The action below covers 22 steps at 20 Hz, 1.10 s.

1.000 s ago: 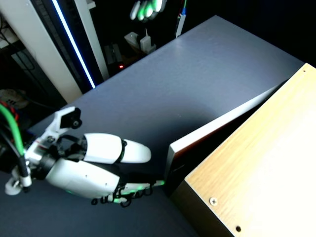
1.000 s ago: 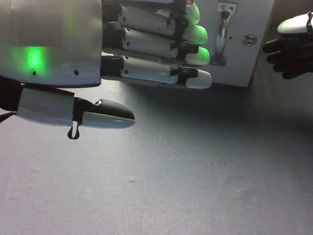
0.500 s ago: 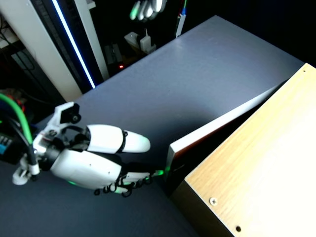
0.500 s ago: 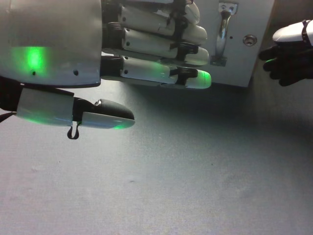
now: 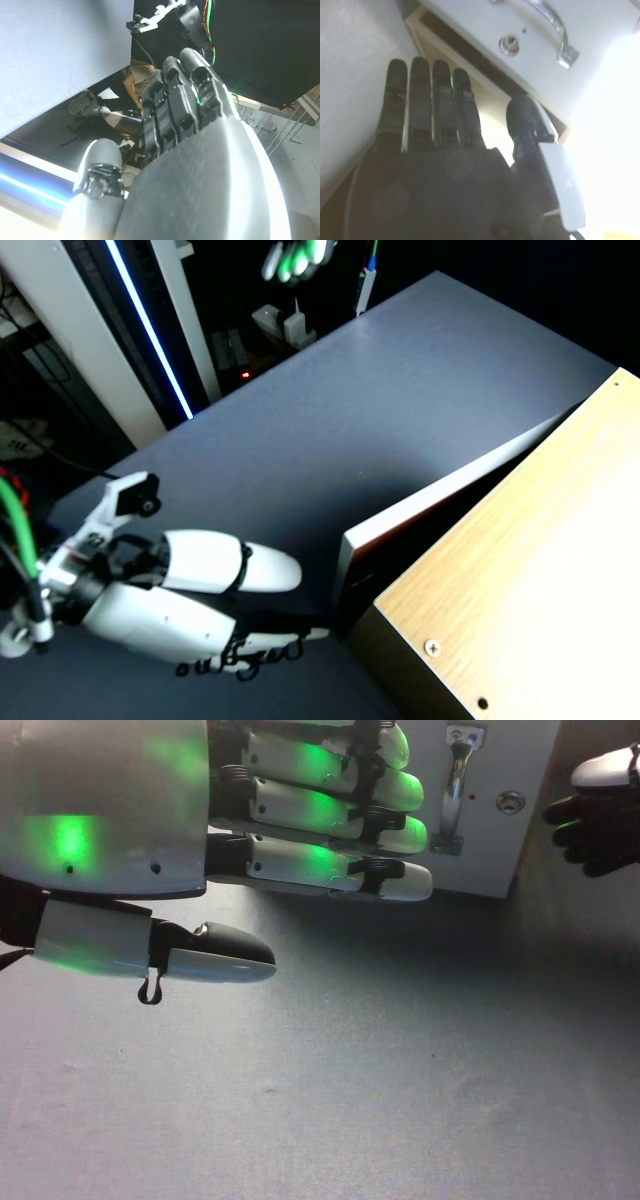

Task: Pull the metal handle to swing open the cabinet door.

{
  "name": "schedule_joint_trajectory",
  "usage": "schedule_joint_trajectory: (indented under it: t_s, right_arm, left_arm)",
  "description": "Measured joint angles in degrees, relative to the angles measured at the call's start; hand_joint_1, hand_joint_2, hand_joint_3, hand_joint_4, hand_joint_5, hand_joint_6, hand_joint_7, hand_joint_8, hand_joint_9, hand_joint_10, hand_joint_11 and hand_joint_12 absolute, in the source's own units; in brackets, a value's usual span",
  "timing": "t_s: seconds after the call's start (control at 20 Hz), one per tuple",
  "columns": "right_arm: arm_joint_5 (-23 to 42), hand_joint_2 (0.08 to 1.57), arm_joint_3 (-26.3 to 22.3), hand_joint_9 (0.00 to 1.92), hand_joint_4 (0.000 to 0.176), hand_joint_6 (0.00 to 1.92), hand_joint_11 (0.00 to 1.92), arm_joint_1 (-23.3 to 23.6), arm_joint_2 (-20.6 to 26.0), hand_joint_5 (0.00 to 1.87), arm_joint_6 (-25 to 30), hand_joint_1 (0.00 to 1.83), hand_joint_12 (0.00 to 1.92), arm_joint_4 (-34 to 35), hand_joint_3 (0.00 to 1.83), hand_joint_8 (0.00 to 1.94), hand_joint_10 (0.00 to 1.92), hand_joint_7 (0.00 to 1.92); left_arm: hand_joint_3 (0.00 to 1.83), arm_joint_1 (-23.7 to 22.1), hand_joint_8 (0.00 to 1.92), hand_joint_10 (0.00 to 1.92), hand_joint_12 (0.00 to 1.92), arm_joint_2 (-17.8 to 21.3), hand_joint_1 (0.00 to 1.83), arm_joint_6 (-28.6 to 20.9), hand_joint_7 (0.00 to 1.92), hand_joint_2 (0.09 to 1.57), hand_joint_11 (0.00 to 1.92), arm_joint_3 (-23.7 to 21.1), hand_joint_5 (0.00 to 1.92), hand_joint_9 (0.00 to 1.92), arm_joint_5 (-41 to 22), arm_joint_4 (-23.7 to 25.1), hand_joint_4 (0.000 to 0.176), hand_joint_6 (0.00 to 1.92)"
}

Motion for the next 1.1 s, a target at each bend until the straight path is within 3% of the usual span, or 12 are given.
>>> schedule_joint_trajectory:
  t_s: [0.7,1.1]
  right_arm:
    - [2.91,1.55,3.1,0.32,0.0,0.0,0.0,-0.33,-4.9,0.32,-0.02,0.0,0.86,1.14,0.0,0.0,0.0,0.35]
    - [2.64,1.55,2.54,0.33,0.0,0.0,0.0,-0.87,-4.7,0.33,-0.11,0.0,0.87,1.33,0.0,0.0,0.0,0.36]
  left_arm:
    - [0.04,0.0,0.0,0.0,0.8,0.0,0.0,0.02,0.36,1.57,0.0,0.0,0.32,0.33,0.02,-0.02,0.0,0.0]
    - [0.04,0.0,0.0,0.0,0.81,0.0,0.0,0.0,0.37,1.57,0.0,0.0,0.33,0.34,-0.02,-0.02,0.0,0.0]
